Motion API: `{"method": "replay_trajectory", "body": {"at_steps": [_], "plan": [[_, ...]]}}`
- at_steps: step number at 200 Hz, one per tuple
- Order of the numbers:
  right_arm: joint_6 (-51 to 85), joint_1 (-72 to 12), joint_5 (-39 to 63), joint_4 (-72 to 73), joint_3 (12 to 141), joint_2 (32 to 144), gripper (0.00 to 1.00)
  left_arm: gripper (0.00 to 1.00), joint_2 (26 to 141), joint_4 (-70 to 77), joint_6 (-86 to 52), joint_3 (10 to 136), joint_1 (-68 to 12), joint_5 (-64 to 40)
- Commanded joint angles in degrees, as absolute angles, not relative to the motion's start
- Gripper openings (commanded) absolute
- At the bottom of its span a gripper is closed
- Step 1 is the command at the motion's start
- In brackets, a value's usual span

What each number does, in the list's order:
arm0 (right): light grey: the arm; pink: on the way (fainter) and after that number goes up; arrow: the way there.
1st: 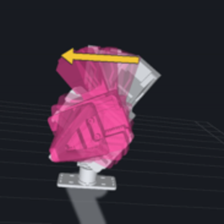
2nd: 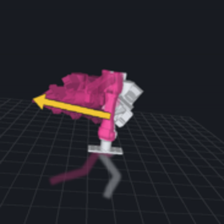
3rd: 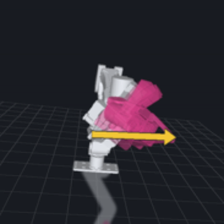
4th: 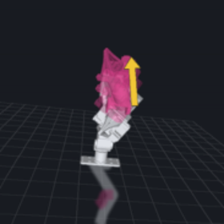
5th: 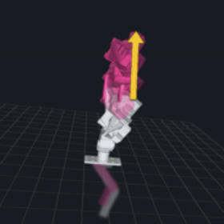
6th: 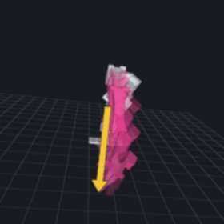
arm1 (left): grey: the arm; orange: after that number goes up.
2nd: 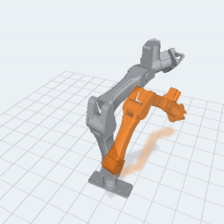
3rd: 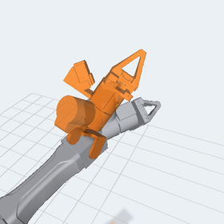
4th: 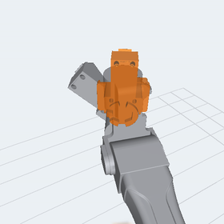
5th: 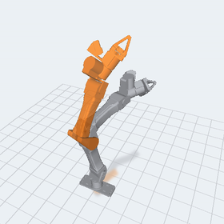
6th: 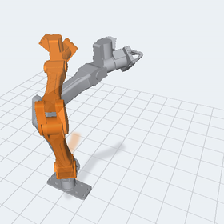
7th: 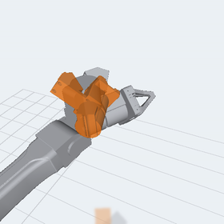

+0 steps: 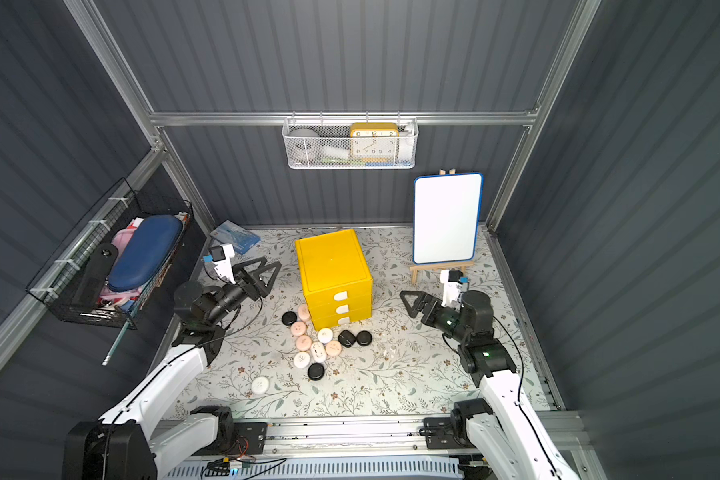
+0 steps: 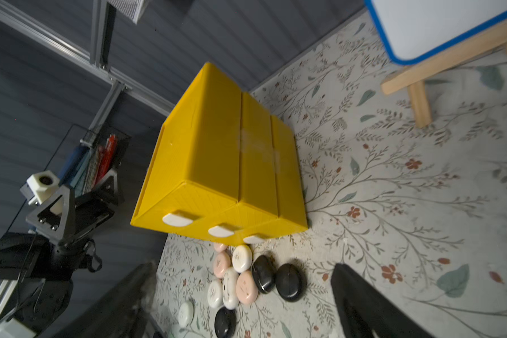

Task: Put the bluetooth earphones in the drawer according to color
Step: Adjust the storage box at the center of the board.

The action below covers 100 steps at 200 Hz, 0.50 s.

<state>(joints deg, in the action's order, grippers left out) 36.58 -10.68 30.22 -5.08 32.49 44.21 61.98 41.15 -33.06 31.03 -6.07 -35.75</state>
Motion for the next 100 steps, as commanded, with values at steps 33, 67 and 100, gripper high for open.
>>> {"method": "replay_trajectory", "body": {"at_steps": [33, 67, 100], "plan": [[33.61, -27.66, 21.41, -6.57, 40.96, 54.41, 0.85, 0.99, 65.13, 47.78, -34.83, 30.00, -13.08, -33.28], [32.29, -34.81, 14.78, -7.48, 46.73, 62.68, 0.83, 0.99, 66.17, 52.04, -31.82, 27.01, -13.32, -33.68], [31.13, -38.81, 9.95, -9.26, 53.68, 71.35, 0.80, 0.99, 63.94, 55.55, -28.96, 22.59, -13.45, -31.58]]}}
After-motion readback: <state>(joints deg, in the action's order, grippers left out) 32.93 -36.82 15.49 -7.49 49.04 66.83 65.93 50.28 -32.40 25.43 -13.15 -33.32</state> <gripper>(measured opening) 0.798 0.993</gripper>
